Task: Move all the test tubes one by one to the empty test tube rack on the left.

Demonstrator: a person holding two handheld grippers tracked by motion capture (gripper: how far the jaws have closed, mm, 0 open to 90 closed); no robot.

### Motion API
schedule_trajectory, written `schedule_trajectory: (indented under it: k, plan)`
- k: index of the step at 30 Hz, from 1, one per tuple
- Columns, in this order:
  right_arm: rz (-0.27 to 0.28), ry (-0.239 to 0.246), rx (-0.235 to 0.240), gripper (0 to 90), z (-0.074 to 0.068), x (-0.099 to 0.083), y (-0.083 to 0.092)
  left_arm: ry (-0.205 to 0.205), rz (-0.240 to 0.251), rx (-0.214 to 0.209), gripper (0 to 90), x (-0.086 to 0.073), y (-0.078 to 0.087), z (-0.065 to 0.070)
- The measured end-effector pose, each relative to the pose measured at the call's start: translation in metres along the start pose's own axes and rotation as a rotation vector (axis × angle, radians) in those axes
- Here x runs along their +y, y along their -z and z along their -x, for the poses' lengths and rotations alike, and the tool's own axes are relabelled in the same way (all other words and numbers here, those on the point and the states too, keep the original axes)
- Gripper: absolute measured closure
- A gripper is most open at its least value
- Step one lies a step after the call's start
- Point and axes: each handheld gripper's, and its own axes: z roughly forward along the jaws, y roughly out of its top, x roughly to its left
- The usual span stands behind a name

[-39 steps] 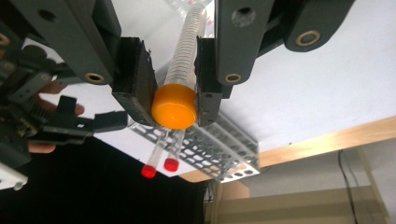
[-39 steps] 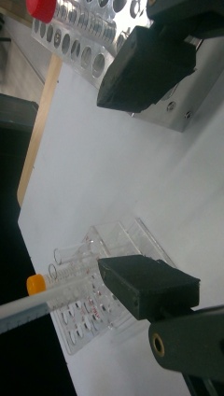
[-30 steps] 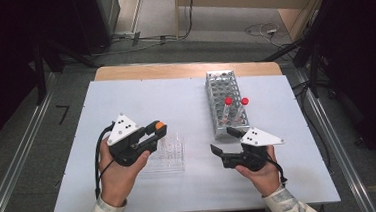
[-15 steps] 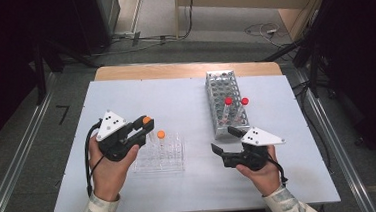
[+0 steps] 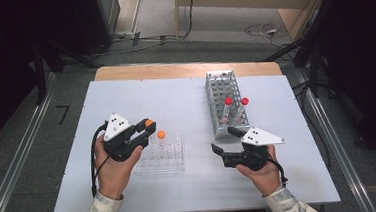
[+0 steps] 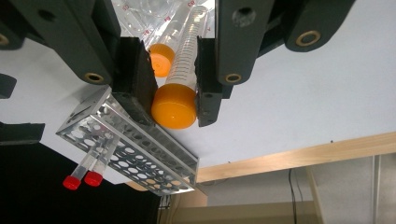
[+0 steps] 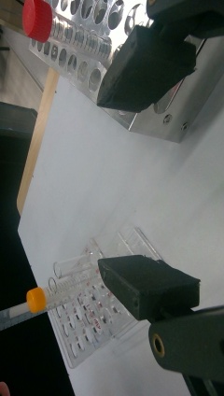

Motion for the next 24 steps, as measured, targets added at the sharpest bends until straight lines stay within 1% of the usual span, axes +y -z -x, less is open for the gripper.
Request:
schedule_trajectory:
  k: [2,3,7,8,14,16,18,24]
  plan:
    - [0.000,0.001,0.000,17.6,0.000,0.000,0.000,-0.002,-0.004,0.003,69.3,-0.001,-0.001,0.000]
    - [-0.001,0.000,0.000,17.6,0.000,0.000,0.000,-0.002,-0.013,0.002,69.2,-0.003,-0.002,0.000]
    - [-0.002,0.002,-0.001,17.6,0.000,0.000,0.000,0.007,-0.024,0.010,69.2,-0.008,-0.004,-0.001]
    - [-0.001,0.003,-0.001,17.6,0.000,0.000,0.000,0.004,-0.027,0.010,69.2,-0.009,-0.004,-0.001]
    - [-0.003,0.004,-0.002,17.7,0.000,0.000,0.000,0.003,-0.038,0.004,68.4,-0.013,-0.006,0.001]
    - [-0.003,0.004,-0.003,17.8,0.000,0.000,0.000,0.006,-0.045,0.003,66.9,-0.015,-0.007,0.001]
    - [-0.007,0.004,-0.004,17.7,-0.001,0.000,-0.001,0.010,-0.043,0.002,64.8,-0.015,-0.007,0.000]
    - [-0.009,0.007,-0.006,17.7,-0.001,-0.001,-0.001,0.021,-0.034,0.009,62.1,-0.014,-0.004,-0.002]
